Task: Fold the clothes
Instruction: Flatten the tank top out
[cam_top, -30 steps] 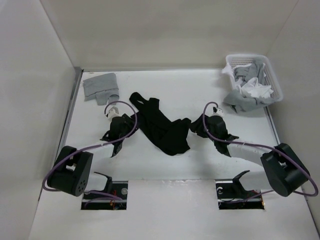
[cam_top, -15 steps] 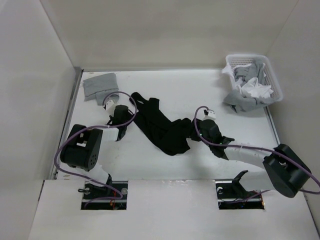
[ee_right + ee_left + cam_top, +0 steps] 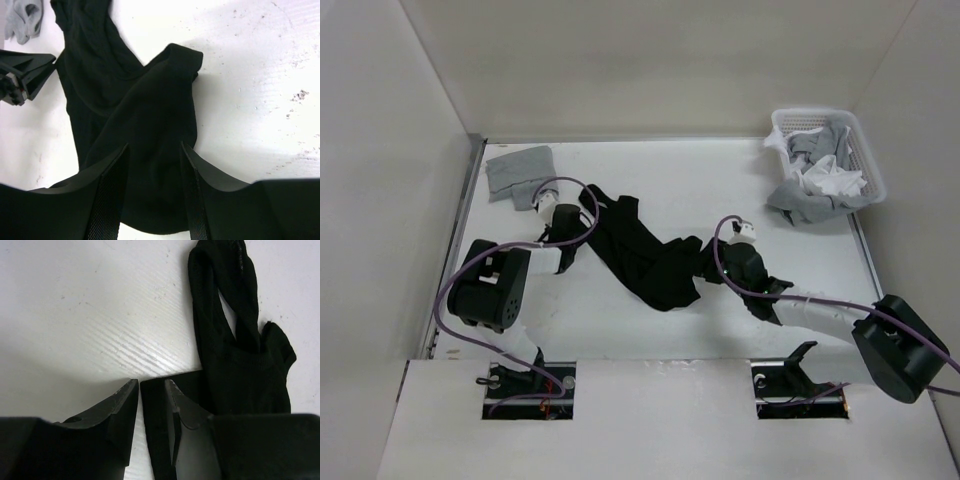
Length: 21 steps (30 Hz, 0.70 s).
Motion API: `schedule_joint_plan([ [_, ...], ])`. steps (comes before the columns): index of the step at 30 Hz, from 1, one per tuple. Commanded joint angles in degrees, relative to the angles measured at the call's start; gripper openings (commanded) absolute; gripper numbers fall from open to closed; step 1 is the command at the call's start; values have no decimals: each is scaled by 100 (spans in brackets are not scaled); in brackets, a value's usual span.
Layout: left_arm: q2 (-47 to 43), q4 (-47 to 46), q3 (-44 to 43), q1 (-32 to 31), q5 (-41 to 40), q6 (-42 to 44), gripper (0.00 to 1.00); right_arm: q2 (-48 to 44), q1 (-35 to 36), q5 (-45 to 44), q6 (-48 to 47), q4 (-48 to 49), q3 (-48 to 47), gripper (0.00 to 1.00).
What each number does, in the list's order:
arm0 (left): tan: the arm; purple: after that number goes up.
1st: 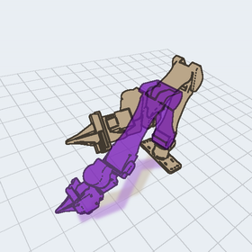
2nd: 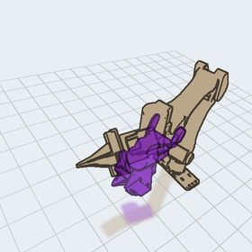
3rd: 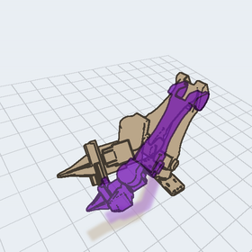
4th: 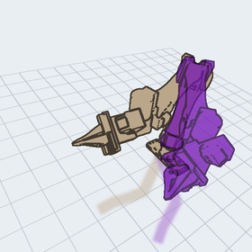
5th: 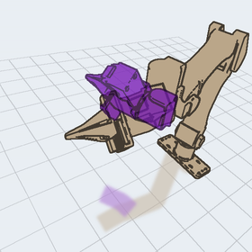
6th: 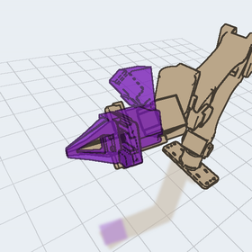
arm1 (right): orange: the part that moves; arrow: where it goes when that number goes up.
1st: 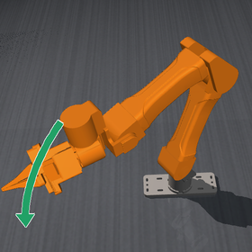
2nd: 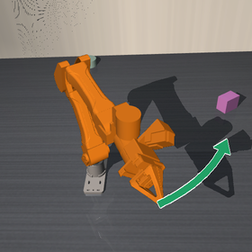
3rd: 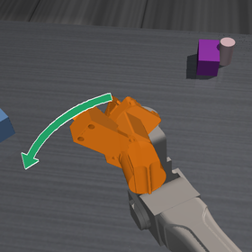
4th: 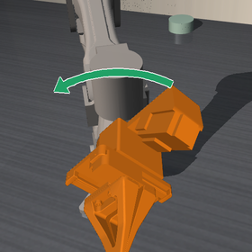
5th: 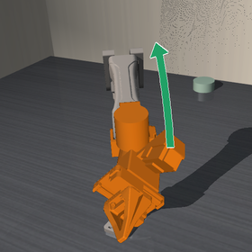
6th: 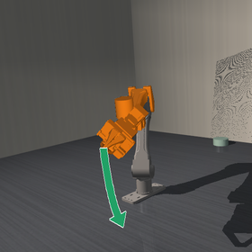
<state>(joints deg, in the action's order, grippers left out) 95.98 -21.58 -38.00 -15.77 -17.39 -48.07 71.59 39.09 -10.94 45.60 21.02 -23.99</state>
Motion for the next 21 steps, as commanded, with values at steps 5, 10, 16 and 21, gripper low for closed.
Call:
schedule_joint_plan([
  [5, 430, 506, -612, -88, -151, 422, 15, -566, 77, -154, -69, 360, 52, 49],
  [10, 474, 743, -779, -123, -160, 580, 4, -1111, 50, -154, -78, 280, 175, 51],
  [16, 115, 708, -534, -150, -177, 361, 0, -1385, -55, -163, -192, 122, 237, 53],
  [21, -1036, 953, 186, -141, -397, 211, 0, -1227, -55, -163, -201, 122, 342, 53],
])
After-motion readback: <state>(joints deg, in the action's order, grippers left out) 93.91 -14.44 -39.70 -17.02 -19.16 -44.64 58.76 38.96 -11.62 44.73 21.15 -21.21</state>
